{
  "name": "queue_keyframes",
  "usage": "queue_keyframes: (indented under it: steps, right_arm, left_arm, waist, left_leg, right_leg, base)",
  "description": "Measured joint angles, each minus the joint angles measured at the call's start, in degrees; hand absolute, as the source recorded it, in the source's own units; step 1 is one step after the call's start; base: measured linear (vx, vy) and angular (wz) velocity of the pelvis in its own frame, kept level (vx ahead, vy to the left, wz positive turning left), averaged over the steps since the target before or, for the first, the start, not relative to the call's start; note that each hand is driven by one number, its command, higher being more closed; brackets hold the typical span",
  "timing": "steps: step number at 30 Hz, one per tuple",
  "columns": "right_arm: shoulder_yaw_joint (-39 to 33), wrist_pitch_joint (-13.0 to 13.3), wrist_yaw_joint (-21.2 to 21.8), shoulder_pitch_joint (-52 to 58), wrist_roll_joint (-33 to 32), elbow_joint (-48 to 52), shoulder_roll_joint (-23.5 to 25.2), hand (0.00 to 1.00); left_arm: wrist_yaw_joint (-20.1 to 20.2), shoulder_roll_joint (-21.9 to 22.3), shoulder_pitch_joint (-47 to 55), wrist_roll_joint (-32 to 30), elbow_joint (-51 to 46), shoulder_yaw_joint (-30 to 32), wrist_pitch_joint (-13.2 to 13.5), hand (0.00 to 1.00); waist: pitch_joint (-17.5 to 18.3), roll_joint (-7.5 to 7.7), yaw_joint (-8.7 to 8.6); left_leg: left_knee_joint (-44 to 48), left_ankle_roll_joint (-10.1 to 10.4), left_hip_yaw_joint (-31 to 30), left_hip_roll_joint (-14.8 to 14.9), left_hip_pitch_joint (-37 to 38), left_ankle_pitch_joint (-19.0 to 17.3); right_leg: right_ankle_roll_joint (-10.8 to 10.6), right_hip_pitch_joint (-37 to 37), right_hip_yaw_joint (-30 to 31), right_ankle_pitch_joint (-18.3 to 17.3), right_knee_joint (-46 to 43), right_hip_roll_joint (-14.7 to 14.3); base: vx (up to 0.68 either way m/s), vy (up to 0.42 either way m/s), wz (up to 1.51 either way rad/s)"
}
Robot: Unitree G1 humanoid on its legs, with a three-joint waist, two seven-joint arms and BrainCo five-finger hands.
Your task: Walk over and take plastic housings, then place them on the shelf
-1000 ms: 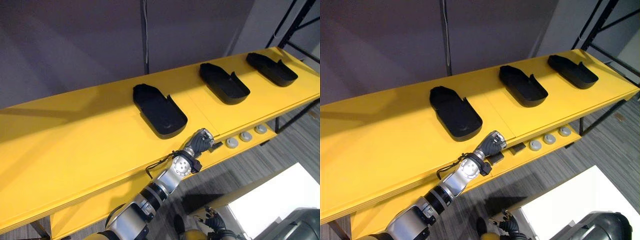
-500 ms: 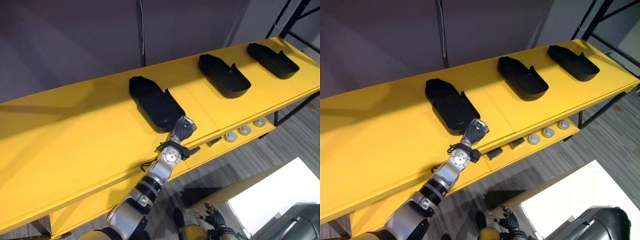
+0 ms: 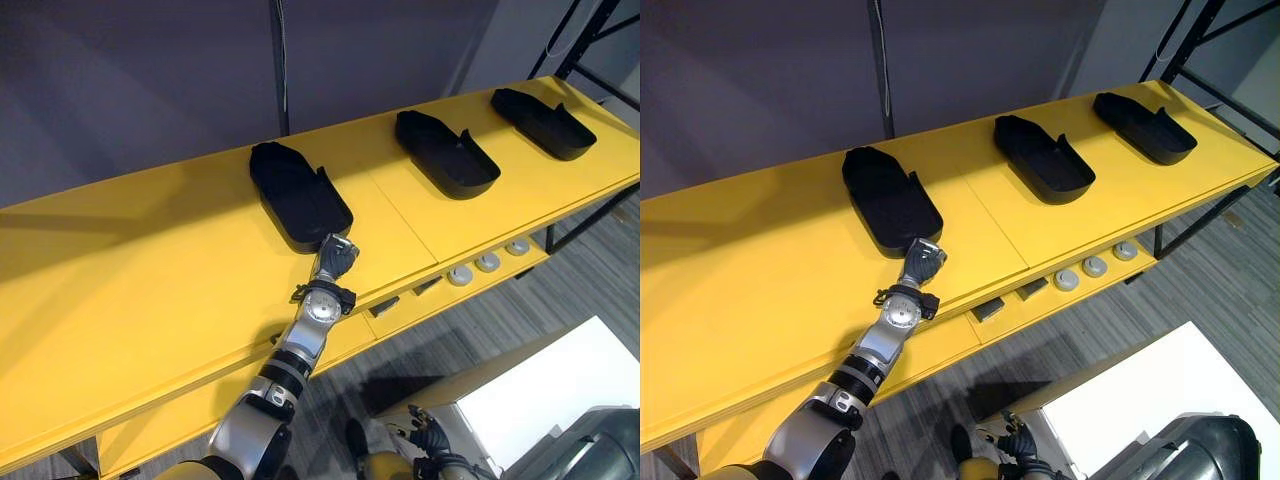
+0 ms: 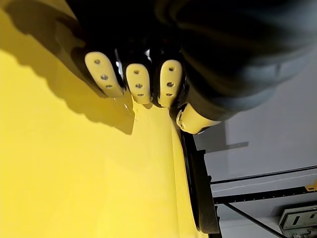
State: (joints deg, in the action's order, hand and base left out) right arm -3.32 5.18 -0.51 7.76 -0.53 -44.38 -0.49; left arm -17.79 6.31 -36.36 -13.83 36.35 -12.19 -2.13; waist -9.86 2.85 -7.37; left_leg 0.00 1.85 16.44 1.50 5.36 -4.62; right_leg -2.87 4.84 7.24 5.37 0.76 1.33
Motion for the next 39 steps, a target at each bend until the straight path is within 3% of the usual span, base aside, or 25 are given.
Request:
queue_keyframes:
  steps: [5,11,16,22,26,29,32,35,39]
  right_arm:
    - [0.0,0.0,0.0,-0.2,0.0,-0.1,-0.2,0.0]
    - [0.0,0.0,-0.2,0.0,-0.1,-0.2,-0.6,0.0]
    - [0.0,-0.1,-0.7,0.9,-0.7,-0.2,-0.9,0.0]
    - [0.0,-0.2,-0.5,1.8,-0.9,-0.8,-1.5,0.0]
    - [0.0,-0.5,-0.5,2.1,-0.8,-2.7,-1.6,0.0]
    - [0.1,-0.6,-0.6,2.2,-0.7,-4.1,-1.8,0.0]
    - [1.1,-0.7,-0.7,1.6,0.1,-3.9,-1.7,0.0]
    - [4.5,-0.7,-0.7,1.1,1.3,-3.3,-1.2,0.0]
    - [5.9,-1.6,-0.6,1.2,2.1,-1.0,-0.8,0.0]
  left_arm:
    - [-0.5,0.0,3.0,0.2,-4.0,-0.1,0.0,1.0]
    - [-0.5,-0.6,10.2,2.6,-20.2,-1.6,1.5,1.0]
    - [0.8,-2.6,16.3,5.0,-36.2,-2.8,4.9,1.0]
    - [2.2,-5.1,27.5,10.7,-53.2,4.3,9.7,1.0]
    - [1.2,-5.1,37.8,13.6,-62.0,14.7,11.5,1.0]
    - [-1.4,-4.8,45.3,14.0,-63.3,24.2,12.4,1.0]
    - [-3.2,-3.9,52.4,15.1,-61.8,29.8,12.1,1.0]
    - [-2.2,-2.6,56.6,16.0,-52.5,31.2,10.0,1.0]
    - [0.9,-2.4,57.4,16.0,-36.3,32.6,6.1,1.0]
  waist:
    - [-0.2,-0.33,0.02]
    - [-0.2,-0.73,1.21]
    - [0.0,-1.03,2.89]
    - [1.2,-1.82,5.68]
    - [3.3,-2.0,7.2]
    - [4.3,-1.86,9.06]
    - [4.6,-1.78,10.41]
    - [4.9,-1.64,11.5]
    - [5.7,-1.51,11.32]
  left_leg:
    - [0.1,0.0,-0.2,0.1,0.2,0.0]
    - [0.4,0.0,-0.9,0.2,0.0,0.0]
    - [0.9,0.0,-2.8,0.2,0.1,0.0]
    - [1.4,0.1,-7.1,0.1,-0.2,0.0]
    - [1.4,-0.3,-12.8,-0.6,-0.2,0.5]
    - [1.7,-0.4,-15.7,-1.3,-0.2,0.5]
    - [2.2,-0.4,-16.9,-1.8,-0.1,0.5]
    - [2.4,0.0,-18.1,-2.0,-0.2,0.0]
    - [3.3,-0.6,-17.6,-1.9,-0.3,-1.3]
  right_leg:
    - [0.1,-0.7,-0.2,0.3,0.6,0.0]
    - [0.2,-1.0,-0.5,0.4,0.7,0.1]
    - [0.2,-2.1,-2.5,0.0,0.7,0.4]
    - [0.2,-3.7,-6.7,-1.6,-0.3,1.2]
    - [0.0,-4.9,-12.5,-4.9,-3.2,2.6]
    - [-0.4,-5.4,-15.3,-7.1,-5.5,3.7]
    - [-0.7,-5.9,-16.4,-8.1,-6.6,4.5]
    - [-0.7,-6.1,-17.9,-9.0,-7.9,5.1]
    - [-0.7,-6.1,-17.7,-9.4,-8.6,5.1]
  base:
    - [0.0,0.002,0.01]
    - [-0.01,0.001,0.05]
    - [0.0,-0.001,0.21]
    - [0.0,-0.008,0.36]
    - [0.04,-0.016,0.71]
    - [0.07,0.003,0.56]
    - [0.04,0.018,0.33]
    - [-0.03,0.005,0.21]
    - [-0.02,-0.003,-0.02]
